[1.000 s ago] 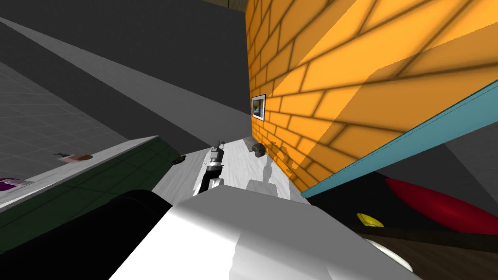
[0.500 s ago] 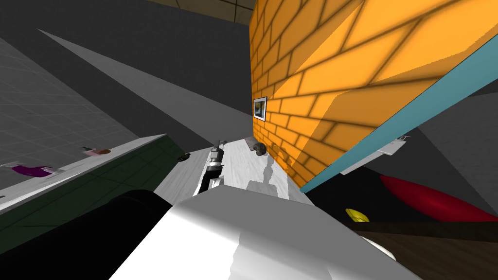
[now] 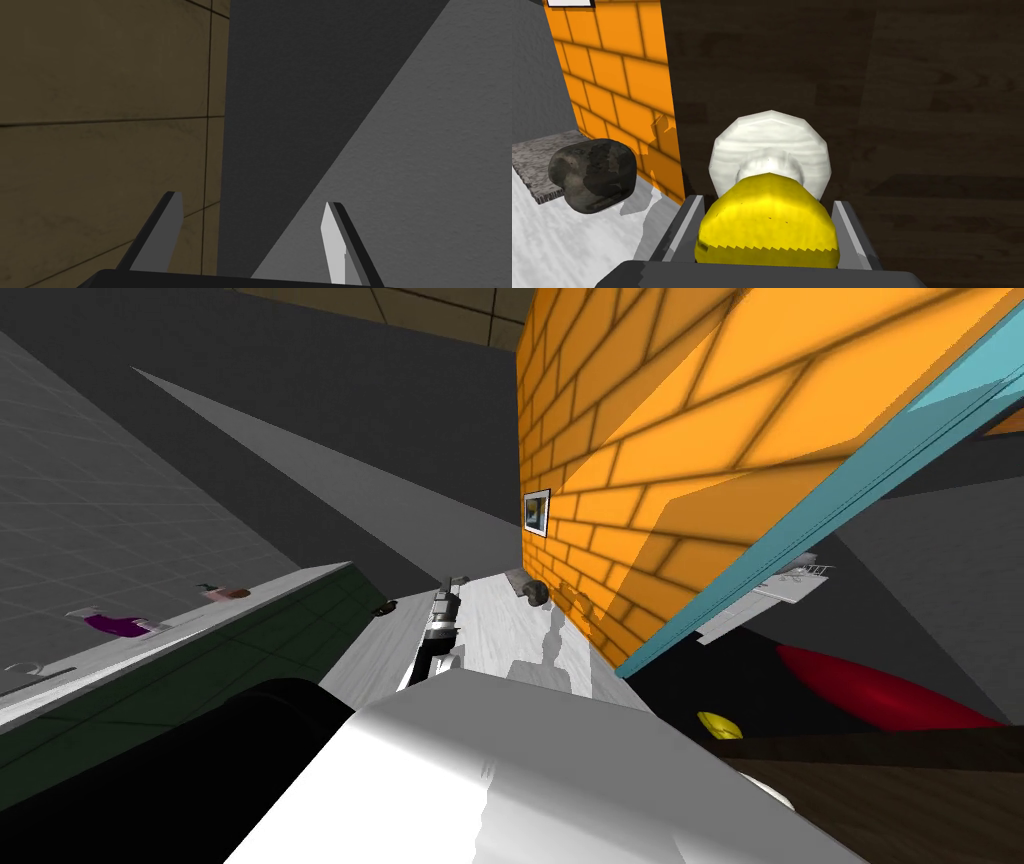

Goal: Pull the door open

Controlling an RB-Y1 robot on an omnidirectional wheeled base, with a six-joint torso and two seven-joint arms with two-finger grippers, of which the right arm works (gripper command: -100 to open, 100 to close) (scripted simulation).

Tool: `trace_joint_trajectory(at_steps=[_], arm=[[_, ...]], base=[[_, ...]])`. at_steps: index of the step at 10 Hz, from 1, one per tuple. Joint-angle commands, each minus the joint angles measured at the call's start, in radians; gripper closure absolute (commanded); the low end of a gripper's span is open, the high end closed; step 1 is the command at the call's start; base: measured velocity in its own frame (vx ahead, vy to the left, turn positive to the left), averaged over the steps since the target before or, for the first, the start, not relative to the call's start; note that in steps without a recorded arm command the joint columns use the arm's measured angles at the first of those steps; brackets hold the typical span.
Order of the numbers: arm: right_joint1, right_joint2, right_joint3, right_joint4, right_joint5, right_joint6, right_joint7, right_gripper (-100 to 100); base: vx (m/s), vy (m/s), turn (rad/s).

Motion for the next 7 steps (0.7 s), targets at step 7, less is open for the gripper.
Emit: trace_joint_trajectory(at_steps=[7], arm=[[-0.011,-0.018,0.052,-0.006,0.052,0.005,0.013,100]], base=[[-0.167,0.001,0.034]])
